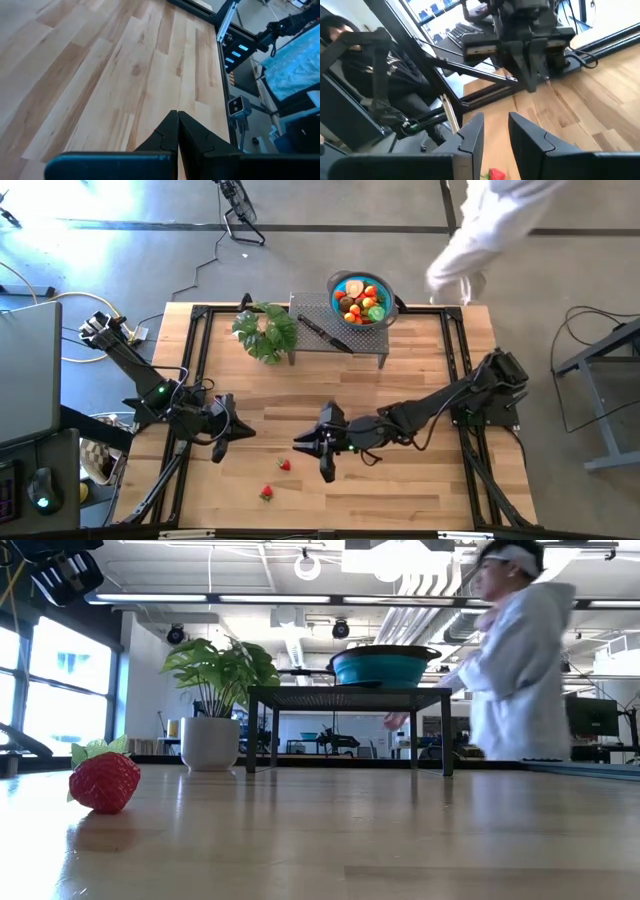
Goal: Pick & Place Fruit
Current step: Put the red strawberry in the blue bowl on the shelf
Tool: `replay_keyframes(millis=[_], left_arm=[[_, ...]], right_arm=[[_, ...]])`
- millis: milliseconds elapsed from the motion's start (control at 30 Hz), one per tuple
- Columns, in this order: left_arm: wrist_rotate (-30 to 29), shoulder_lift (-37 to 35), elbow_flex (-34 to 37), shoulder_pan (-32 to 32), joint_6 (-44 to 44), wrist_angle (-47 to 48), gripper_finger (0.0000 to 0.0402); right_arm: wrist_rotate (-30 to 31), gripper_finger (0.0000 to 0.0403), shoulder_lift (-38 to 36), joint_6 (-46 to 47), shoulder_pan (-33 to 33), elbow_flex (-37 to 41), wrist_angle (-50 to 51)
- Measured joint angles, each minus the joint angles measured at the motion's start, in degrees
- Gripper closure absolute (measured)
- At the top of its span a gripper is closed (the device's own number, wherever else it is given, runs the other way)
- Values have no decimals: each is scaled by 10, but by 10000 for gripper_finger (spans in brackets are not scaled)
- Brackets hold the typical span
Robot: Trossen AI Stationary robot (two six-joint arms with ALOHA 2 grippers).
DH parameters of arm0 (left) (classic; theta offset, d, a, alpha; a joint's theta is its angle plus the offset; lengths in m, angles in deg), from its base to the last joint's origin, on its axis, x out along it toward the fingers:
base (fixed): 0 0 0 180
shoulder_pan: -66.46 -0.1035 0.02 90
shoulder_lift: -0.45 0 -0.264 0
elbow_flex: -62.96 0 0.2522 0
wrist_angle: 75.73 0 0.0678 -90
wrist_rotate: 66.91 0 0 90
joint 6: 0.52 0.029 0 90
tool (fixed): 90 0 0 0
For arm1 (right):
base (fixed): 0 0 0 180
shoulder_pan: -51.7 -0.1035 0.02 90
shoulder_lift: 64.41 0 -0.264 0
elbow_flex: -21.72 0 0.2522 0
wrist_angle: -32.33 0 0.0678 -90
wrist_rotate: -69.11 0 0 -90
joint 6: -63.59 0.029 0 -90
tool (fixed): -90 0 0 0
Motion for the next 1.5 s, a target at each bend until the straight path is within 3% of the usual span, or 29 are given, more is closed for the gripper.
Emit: replay_keyframes(millis=[300, 433, 667, 833, 1067, 1500], left_arm=[[-27, 0, 0, 0, 0, 0, 402], [-32, 0, 0, 0, 0, 0, 402], [-44, 0, 0, 0, -1, 0, 402], [-15, 4, 0, 0, -11, -40, 402], [-7, 43, 0, 0, 60, -75, 402], [19, 156, 0, 0, 61, -100, 402]], right_arm=[[-51, 322, 69, 2, -1, 0, -110], [-51, 322, 84, -3, -1, 0, -116], [-102, 322, 106, -1, 0, 0, -123], [-107, 322, 95, -7, 0, 1, -115], [-102, 322, 14, -38, 0, 0, 34], [-37, 322, -134, -44, -16, 0, 242]])
